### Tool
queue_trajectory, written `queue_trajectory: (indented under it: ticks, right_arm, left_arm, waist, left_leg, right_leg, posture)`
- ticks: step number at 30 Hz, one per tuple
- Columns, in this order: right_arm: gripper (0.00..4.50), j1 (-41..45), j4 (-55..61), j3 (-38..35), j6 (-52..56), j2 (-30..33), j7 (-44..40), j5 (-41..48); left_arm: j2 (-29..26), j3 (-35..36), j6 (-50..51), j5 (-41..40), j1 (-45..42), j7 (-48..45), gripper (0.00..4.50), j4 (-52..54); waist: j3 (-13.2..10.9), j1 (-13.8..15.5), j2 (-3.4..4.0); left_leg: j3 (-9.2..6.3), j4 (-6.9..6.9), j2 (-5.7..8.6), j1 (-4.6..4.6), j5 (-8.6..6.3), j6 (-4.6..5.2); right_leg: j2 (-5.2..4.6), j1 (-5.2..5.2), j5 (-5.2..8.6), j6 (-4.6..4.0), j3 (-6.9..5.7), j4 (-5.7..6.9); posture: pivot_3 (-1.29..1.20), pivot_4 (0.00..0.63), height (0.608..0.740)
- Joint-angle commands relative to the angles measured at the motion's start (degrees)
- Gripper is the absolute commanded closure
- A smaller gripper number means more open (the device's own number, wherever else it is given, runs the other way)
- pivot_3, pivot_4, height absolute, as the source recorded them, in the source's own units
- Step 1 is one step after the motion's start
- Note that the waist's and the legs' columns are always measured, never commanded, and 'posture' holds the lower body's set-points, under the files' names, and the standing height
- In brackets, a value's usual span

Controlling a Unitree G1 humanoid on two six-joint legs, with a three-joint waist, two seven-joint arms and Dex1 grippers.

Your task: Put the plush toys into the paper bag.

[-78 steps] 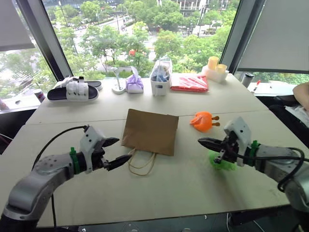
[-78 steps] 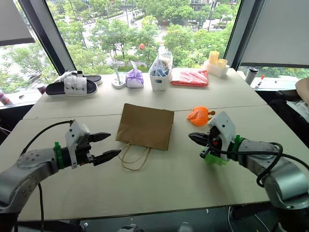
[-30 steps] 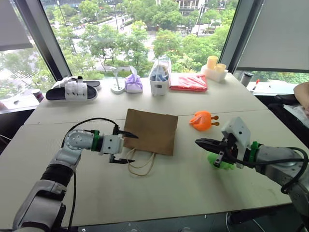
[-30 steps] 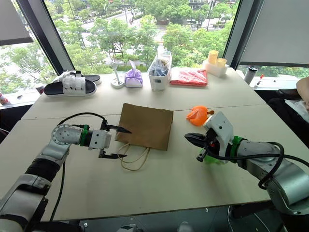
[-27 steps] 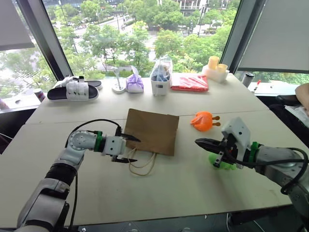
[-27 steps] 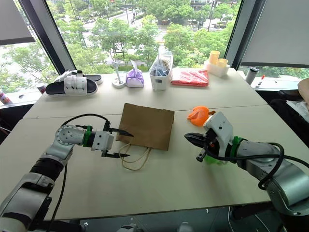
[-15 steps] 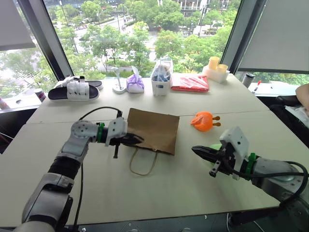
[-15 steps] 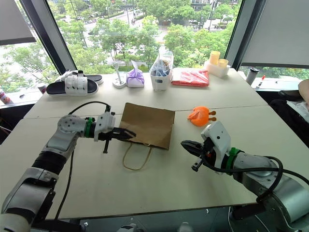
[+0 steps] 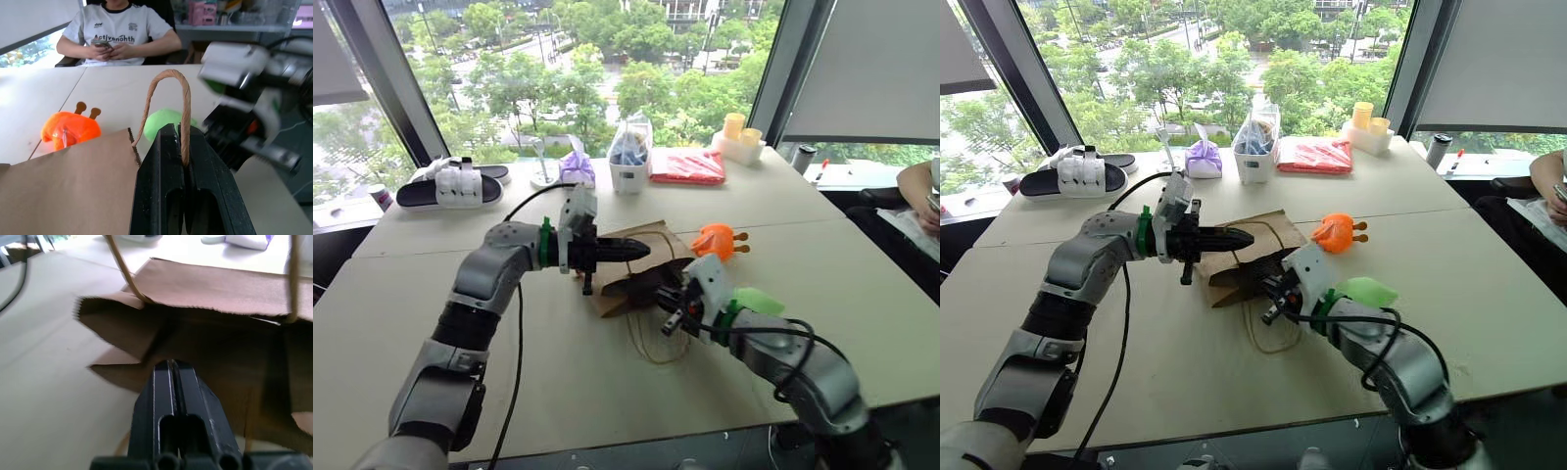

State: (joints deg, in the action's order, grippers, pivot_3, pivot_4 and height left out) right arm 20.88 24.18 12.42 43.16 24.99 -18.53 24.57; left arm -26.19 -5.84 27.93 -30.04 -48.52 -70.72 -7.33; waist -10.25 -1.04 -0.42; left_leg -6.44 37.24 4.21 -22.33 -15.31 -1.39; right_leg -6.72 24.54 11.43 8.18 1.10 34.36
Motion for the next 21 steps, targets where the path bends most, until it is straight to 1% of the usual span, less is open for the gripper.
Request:
queue_trajectory:
  ticks: [1, 3, 5, 10, 13, 17, 19, 21]
  right_arm:
    - [4.5, 2.96, -10.11, 3.29, -7.4, -3.48, 0.83, -7.5]
    - [4.5, 3.37, -15.36, 4.23, -9.94, -4.61, 0.7, -10.44]
    - [4.5, 2.7, -17.48, 4.64, -11.31, -4.87, -0.28, -11.94]
    - [4.5, -0.21, -15.83, 6.19, -10.86, -2.56, -5.38, -13.7]
    - [4.5, -1.46, -15.75, 6.87, -10.57, -1.24, -7.24, -15.37]
    - [4.5, -1.99, -16.1, 6.85, -11.49, -1.32, -8.23, -17.02]
    - [4.5, -1.57, -15.1, 5.75, -11.3, -2.18, -8.25, -16.74]
    - [4.5, -0.57, -11.41, 3.14, -9.24, -2.74, -7.98, -15.13]
  left_arm:
    - [-0.34, 3.84, 5.75, -4.85, -0.71, 2.72, 4.47, 5.09]
    - [-0.36, 5.52, 8.52, -6.7, -0.87, 4.86, 4.47, 6.21]
    - [-0.02, 7.81, 10.32, -8.14, -1.93, 7.74, 4.47, 5.97]
    - [1.88, 15.15, 11.46, -9.98, -7.74, 17.87, 4.47, -0.08]
    - [2.05, 18.21, 11.24, -10.43, -10.44, 21.57, 4.47, -3.21]
    - [1.55, 19.05, 11.02, -10.53, -11.0, 22.56, 4.47, -3.84]
    - [1.72, 17.67, 11.79, -10.86, -8.53, 21.82, 4.47, -1.28]
    - [2.68, 14.73, 13.0, -11.28, -3.92, 20.98, 4.47, 3.94]
  waist:
    - [0.0, 0.08, 0.0]
    - [0.0, 0.19, 0.0]
    - [0.0, 0.28, 0.0]
    - [0.0, 0.18, 0.0]
    - [0.01, 0.07, 0.0]
    - [0.01, 0.01, 0.01]
    - [0.01, 0.02, 0.0]
    - [0.02, -0.06, 0.01]
  left_leg:
    - [-0.01, -0.02, 0.0, 0.0, 0.0, 0.0]
    - [-0.01, -0.04, 0.02, -0.01, 0.02, -0.04]
    - [-0.03, -0.04, 0.03, -0.02, 0.04, -0.07]
    - [-0.05, -0.04, 0.04, -0.02, 0.06, -0.11]
    - [-0.05, -0.04, 0.04, -0.01, 0.06, -0.12]
    - [-0.05, -0.08, 0.04, 0.02, 0.1, -0.18]
    - [-0.04, -0.07, 0.04, 0.02, 0.16, -0.29]
    - [-0.02, -0.08, 0.04, 0.02, 0.17, -0.31]
  right_leg:
    - [0.0, 0.0, 0.0, 0.0, 0.0, 0.0]
    - [-0.01, 0.01, 0.0, 0.0, 0.01, -0.01]
    - [-0.01, 0.01, 0.0, 0.0, 0.01, -0.02]
    - [-0.01, 0.02, 0.0, 0.0, 0.0, -0.02]
    - [-0.01, 0.02, 0.0, 0.0, 0.01, -0.01]
    - [0.0, 0.02, 0.0, 0.0, 0.0, 0.0]
    - [0.0, 0.02, 0.0, 0.0, 0.01, -0.01]
    - [0.0, 0.02, 0.0, 0.0, 0.04, -0.01]
  posture:
    - [0.0, 0.15, 0.74]
    - [0.0, 0.15, 0.74]
    - [0.0, 0.15, 0.74]
    - [0.0, 0.15, 0.74]
    - [0.0, 0.15, 0.74]
    - [0.0, 0.15, 0.74]
    - [0.0, 0.15, 0.74]
    - [0.0, 0.15, 0.74]
